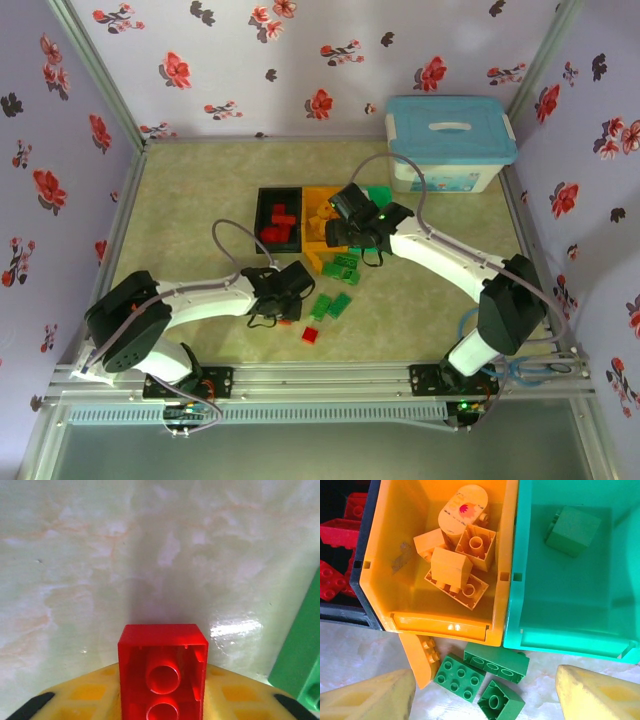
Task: Sort the legos into containers by color
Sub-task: Pick up the lego from the middle-left of the table, then place the lego in the container.
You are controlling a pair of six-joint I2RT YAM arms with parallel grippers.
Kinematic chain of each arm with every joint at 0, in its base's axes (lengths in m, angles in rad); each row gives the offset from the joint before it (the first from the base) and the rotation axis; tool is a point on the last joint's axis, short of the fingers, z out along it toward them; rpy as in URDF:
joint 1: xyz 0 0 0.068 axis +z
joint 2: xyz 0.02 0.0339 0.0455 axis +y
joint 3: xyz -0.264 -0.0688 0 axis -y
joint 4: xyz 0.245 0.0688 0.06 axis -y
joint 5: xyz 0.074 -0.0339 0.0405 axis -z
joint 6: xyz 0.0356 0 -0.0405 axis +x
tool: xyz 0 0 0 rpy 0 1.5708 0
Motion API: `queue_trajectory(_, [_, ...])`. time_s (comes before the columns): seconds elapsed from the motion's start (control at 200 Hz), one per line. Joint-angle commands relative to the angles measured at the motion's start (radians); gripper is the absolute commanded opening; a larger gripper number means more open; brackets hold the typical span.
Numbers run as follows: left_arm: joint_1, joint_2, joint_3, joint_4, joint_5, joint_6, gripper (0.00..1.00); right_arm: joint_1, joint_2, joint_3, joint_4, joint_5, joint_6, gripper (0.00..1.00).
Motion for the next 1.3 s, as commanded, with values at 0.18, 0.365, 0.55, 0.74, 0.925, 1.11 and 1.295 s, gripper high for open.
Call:
queue_trajectory(0.18, [0.01,-0.011,0.04,-0.06,-0.041,0.018,0.27,-0.008,-0.042,-0.025,0.003,0.001,0.018,0.74])
queue_trajectory(0.365, [0.117,-0.134,0.112,-0.094,-0.08,0.087,0.26,-0.018,-0.083,-0.028,-0.011,0.026,0.011,0.74])
queue_trajectory(0.55, [0.35,-0.128,0.275,-0.045,-0.005,0.225,0.27,-0.026,-0.125,-0.052,-0.028,0.027,0.008,0.74])
queue_trajectory(0.74, [0.477,0.128,0.578,-0.096,0.078,0.342,0.27,-0.028,-0.197,-0.133,-0.038,0.041,0.021,0.74])
queue_trajectory(0.925, [0.534,0.389,0.856,-0.174,0.114,0.391,0.28,-0.043,-0.272,-0.198,-0.048,0.05,0.031,0.74])
queue_trajectory(1.11, [0.548,0.522,1.01,-0.244,0.118,0.416,0.41,-0.055,-0.327,-0.223,-0.06,0.044,0.023,0.75])
queue_trajectory(1.295, [0.545,0.443,0.961,-0.231,0.119,0.408,0.64,-0.054,-0.355,-0.256,-0.033,-0.048,-0.008,0.78])
